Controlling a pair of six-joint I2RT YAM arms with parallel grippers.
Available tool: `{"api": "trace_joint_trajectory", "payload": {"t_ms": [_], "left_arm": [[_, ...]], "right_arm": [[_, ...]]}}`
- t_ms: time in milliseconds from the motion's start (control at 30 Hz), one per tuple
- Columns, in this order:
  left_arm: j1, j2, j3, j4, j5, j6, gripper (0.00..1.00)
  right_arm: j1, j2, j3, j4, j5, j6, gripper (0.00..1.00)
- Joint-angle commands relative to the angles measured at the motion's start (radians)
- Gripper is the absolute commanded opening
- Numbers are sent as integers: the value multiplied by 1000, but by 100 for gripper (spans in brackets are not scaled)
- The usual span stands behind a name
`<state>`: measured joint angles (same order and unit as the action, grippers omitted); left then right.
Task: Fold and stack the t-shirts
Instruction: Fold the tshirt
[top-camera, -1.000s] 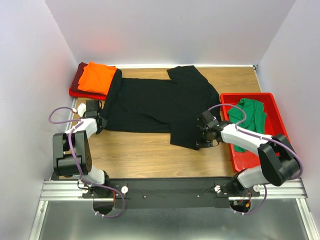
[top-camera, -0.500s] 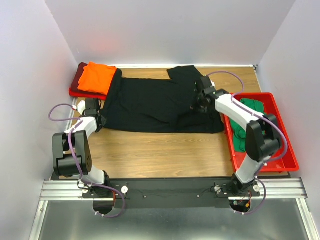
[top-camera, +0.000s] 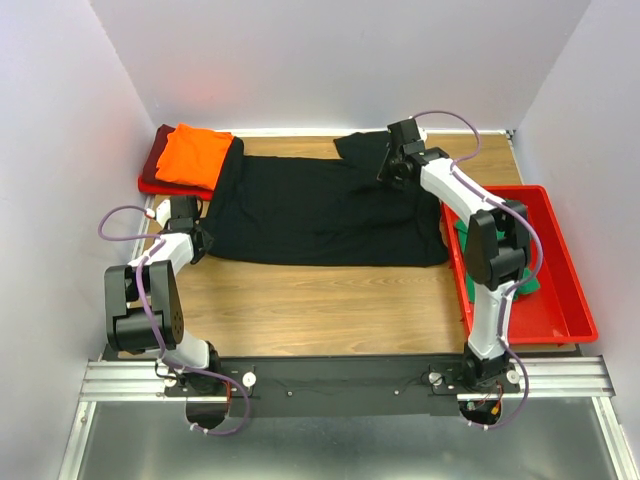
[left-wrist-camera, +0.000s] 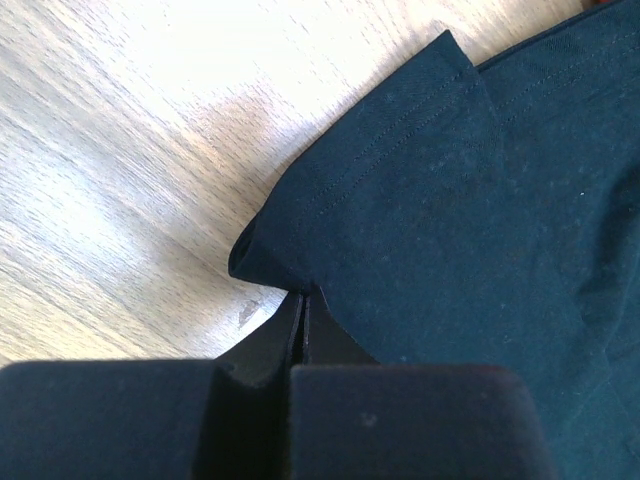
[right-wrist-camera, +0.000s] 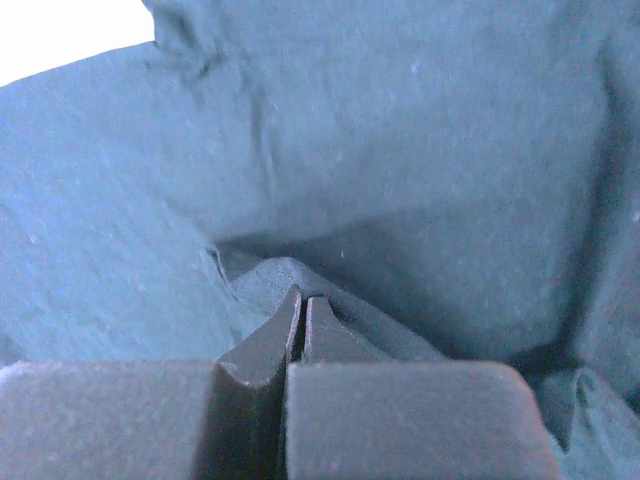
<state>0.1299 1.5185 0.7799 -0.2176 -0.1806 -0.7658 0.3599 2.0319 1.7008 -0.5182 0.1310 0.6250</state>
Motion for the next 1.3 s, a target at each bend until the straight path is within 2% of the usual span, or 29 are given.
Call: {"api": "trace_joint_trajectory", "payload": {"t_ms": [0, 300, 567, 600, 633, 700, 733, 800, 1100, 1133, 1267], "left_arm": [[5, 5, 21, 24, 18, 14, 0], [4, 0, 9, 27, 15, 11, 0], [4, -6, 10, 27, 20, 14, 0], [4, -6, 12, 27, 21, 17, 0], [4, -6, 15, 24, 23, 23, 0], [4, -7, 18, 24, 30, 26, 0], [4, -7, 19, 23, 33, 28, 0], [4, -9, 19, 23, 47, 30, 0], [4, -8, 10, 43, 90, 25, 0], [4, -6, 9, 43, 92, 25, 0], [4, 0, 9, 44, 107, 28, 0]], "right_arm": [[-6, 36, 60, 46, 47, -25, 0], [-4, 14, 5, 171, 45, -33, 0], [-9, 30, -13, 175, 97, -44, 1], [-10, 24, -27, 173, 108, -45, 8], [-16, 1, -55, 173, 122, -48, 32], [-25, -33, -93, 169, 130, -51, 55], [-29, -82, -114, 161, 143, -51, 74], [-30, -148, -198, 138, 169, -47, 81], [-30, -521, -637, 81, 111, 96, 65], [-29, -544, -708, 80, 110, 108, 65], [-29, -625, -817, 73, 128, 151, 64]]}}
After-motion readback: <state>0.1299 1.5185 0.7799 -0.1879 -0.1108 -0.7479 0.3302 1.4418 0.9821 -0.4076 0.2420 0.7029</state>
